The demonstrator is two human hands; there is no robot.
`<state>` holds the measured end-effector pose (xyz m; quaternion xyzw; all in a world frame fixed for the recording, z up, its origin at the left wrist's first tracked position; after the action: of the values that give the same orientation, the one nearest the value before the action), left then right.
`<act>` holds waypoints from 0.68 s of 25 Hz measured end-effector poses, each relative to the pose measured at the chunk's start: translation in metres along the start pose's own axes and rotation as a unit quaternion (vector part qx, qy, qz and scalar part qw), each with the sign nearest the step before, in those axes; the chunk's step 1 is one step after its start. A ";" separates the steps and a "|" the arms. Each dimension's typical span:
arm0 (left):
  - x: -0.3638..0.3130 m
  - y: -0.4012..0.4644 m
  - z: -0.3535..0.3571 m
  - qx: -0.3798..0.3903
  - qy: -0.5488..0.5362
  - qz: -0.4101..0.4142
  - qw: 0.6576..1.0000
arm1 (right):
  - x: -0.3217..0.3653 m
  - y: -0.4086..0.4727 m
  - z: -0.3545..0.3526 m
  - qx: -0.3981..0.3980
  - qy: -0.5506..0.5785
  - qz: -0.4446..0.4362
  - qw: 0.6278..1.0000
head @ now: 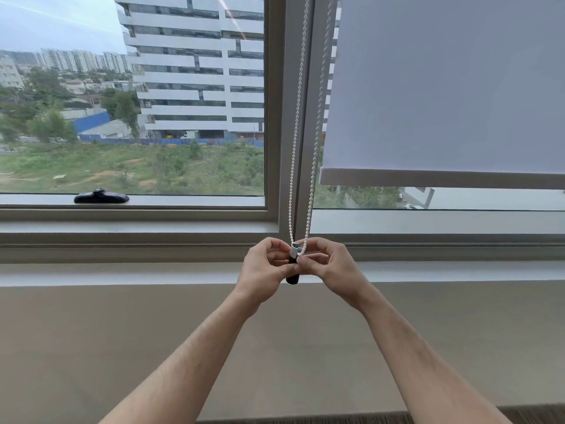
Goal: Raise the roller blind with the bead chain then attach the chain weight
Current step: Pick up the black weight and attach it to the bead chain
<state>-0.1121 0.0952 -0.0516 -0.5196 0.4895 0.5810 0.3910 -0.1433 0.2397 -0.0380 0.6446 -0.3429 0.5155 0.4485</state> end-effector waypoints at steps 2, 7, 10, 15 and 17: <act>0.005 -0.002 0.002 0.003 0.010 0.000 1.000 | -0.007 -0.002 -0.002 -0.014 -0.002 0.010 1.000; 0.019 -0.007 0.006 0.010 0.049 -0.007 0.999 | -0.021 -0.010 -0.001 -0.016 -0.019 0.020 0.999; 0.023 -0.010 0.007 0.008 0.080 -0.002 0.997 | -0.026 -0.014 -0.003 -0.022 -0.020 0.018 0.999; 0.015 -0.018 0.010 -0.014 0.133 0.019 0.991 | -0.026 -0.019 -0.004 -0.029 -0.049 0.003 0.998; 0.014 -0.019 0.008 -0.031 0.151 0.022 0.988 | -0.028 -0.019 -0.006 -0.034 -0.073 -0.010 0.997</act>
<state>-0.0975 0.1064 -0.0688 -0.6021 0.5362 0.5191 0.2836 -0.1348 0.2514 -0.0691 0.6683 -0.3856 0.4508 0.4488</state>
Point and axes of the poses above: each hand's wrist, its own y-axis towards the middle knuckle, its own z-axis out of the palm, x = y × z, the point moved 7 cm from there along y, towards the middle knuckle, and after that the axes turned 6 degrees about -x, right-handed, at the moved point
